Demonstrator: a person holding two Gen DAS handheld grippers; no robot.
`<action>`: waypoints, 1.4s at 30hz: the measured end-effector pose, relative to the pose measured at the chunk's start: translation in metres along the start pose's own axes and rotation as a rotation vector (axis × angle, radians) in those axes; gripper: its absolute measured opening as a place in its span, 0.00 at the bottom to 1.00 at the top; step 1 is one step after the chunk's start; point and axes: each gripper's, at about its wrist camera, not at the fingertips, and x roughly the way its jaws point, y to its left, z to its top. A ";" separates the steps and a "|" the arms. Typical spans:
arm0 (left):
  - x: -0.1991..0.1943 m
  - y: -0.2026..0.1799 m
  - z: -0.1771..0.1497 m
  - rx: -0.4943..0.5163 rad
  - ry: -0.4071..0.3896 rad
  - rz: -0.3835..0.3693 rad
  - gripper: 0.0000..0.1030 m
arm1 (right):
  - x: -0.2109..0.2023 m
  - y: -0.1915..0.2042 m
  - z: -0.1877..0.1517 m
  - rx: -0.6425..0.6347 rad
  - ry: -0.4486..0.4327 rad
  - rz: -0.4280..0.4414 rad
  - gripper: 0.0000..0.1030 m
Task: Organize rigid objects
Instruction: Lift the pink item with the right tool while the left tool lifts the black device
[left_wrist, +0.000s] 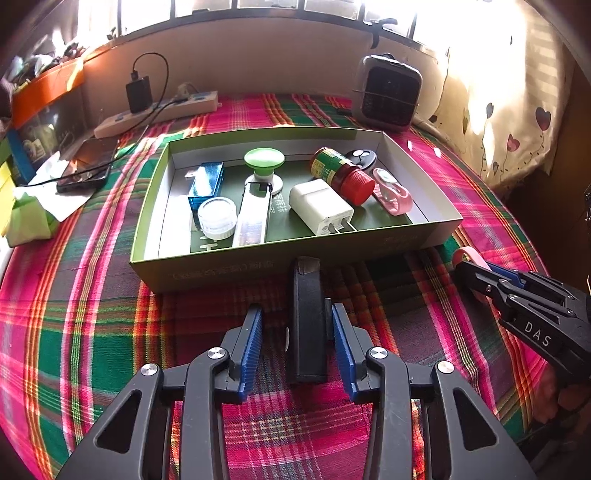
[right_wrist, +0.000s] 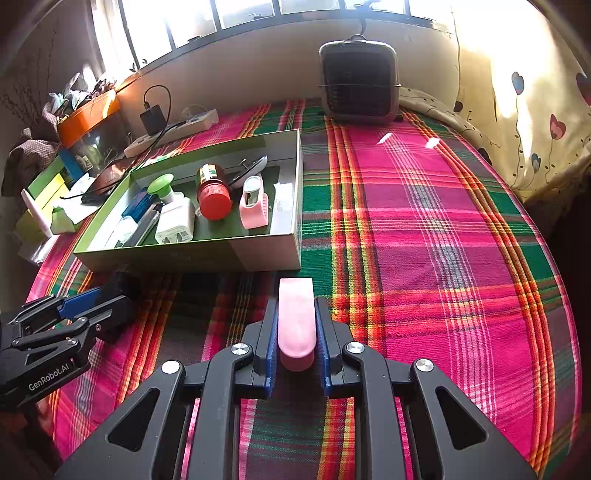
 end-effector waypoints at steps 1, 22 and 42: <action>0.000 0.001 0.000 -0.003 -0.004 0.000 0.32 | 0.000 0.000 0.000 -0.001 0.000 -0.001 0.18; -0.001 0.004 -0.003 -0.009 -0.021 -0.013 0.22 | 0.001 0.002 0.001 -0.016 0.002 -0.021 0.18; -0.013 0.009 -0.002 -0.023 -0.042 -0.059 0.22 | -0.003 0.008 0.001 -0.034 -0.002 -0.003 0.18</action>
